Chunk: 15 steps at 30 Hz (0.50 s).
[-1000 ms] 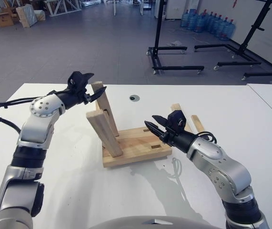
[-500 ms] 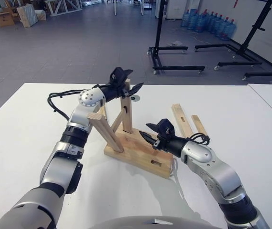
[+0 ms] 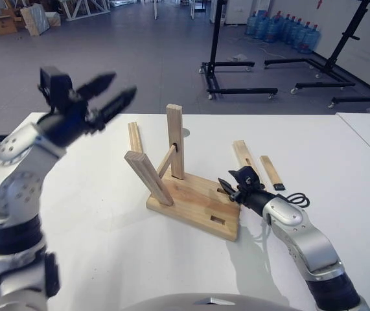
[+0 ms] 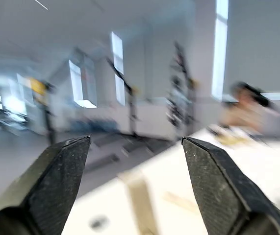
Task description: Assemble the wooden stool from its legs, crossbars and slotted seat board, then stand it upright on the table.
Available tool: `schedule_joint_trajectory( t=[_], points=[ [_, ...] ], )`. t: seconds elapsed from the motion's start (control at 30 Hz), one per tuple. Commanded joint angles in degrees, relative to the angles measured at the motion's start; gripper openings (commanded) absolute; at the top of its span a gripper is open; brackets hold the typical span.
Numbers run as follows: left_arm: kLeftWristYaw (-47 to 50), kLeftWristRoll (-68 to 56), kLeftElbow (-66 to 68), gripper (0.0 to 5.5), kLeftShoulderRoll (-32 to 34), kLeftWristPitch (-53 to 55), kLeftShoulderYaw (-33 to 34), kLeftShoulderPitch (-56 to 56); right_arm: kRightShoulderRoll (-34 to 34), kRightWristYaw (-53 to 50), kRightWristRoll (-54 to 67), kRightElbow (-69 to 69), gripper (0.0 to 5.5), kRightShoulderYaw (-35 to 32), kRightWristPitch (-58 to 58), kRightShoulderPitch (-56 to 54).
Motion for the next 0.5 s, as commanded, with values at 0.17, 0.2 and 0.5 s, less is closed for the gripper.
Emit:
schedule_joint_trajectory(
  t=[0.17,0.2,0.5],
  points=[
    [-2.5,-0.3,-8.1,3.41,8.0,2.2,-5.9,8.4,-1.5,3.0,-2.3,3.8,2.05,0.9,0.0,2.1],
    [-3.2,5.2,-7.7,3.41,9.1,-0.5,-9.6,9.6,-2.0,4.2,-2.3,3.3,2.05,1.9,0.6,2.4],
    [5.8,36.8,15.9,3.41,-1.8,-24.4,-25.6,-2.0,-14.5,17.9,-7.3,-2.5,2.05,14.5,1.6,5.6]
  ],
)
